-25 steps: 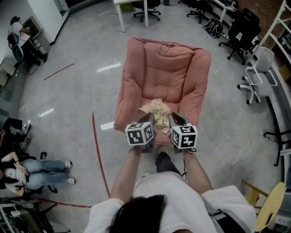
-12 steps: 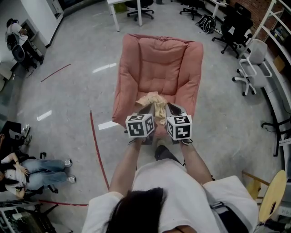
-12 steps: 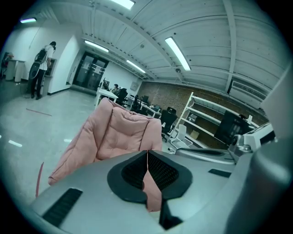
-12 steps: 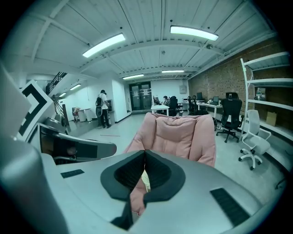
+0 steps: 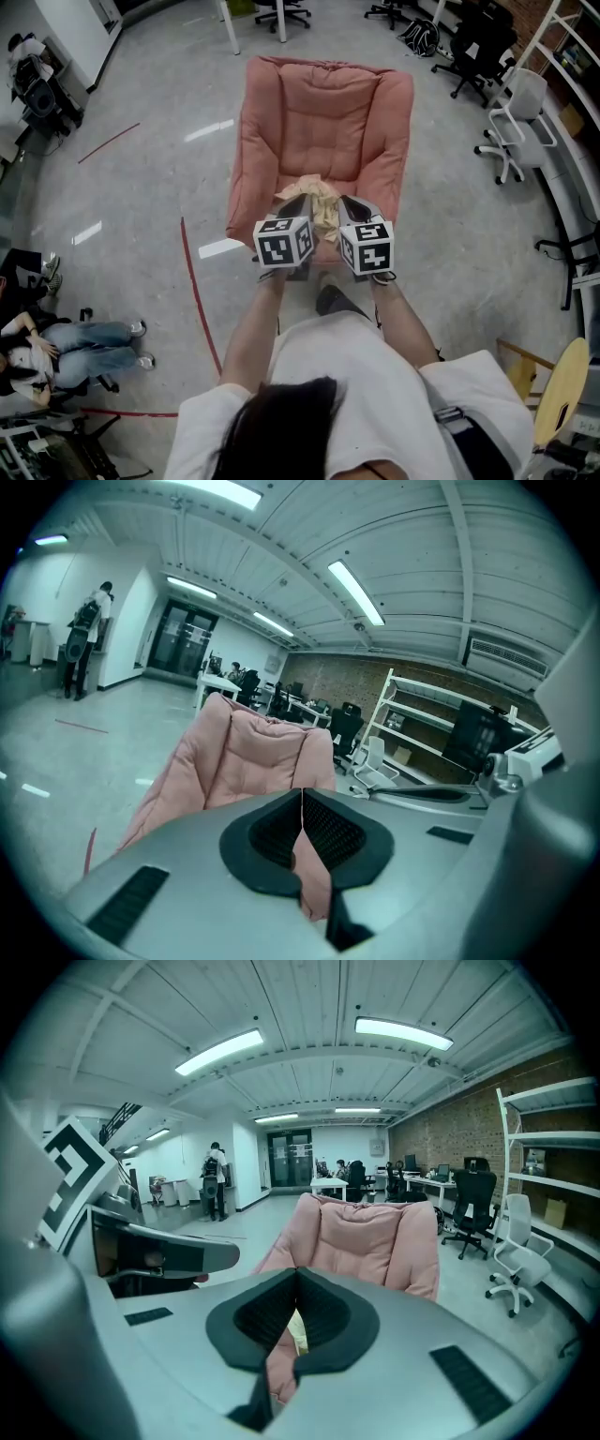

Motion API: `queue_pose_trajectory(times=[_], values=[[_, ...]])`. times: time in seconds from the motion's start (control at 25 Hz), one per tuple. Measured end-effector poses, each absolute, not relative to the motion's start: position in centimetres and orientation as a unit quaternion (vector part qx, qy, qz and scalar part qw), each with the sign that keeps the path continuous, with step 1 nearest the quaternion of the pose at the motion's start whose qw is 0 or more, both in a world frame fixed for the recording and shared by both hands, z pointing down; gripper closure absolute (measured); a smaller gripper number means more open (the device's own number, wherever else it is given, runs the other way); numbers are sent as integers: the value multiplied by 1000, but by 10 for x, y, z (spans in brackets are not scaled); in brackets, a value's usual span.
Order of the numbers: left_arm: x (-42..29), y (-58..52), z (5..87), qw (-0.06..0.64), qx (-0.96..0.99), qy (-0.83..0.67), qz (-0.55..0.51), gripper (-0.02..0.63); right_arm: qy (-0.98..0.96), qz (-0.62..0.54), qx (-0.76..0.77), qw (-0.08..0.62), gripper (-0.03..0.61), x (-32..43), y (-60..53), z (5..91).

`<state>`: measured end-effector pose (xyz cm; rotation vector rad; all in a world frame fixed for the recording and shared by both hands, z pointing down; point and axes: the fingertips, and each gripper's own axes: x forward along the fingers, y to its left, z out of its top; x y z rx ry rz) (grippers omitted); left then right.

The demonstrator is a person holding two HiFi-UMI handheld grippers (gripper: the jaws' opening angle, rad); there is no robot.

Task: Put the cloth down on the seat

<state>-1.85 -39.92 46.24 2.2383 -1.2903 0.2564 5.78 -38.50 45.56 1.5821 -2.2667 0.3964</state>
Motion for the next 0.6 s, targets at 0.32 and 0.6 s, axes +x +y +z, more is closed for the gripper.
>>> queue_pose_trajectory(times=[0.32, 0.6], values=[[-12, -397, 461, 240, 837, -480, 108, 581, -802, 133, 555, 175, 551, 58, -384, 457], [-13, -407, 459, 222, 844, -477, 101, 581, -802, 139, 552, 181, 551, 56, -397, 464]])
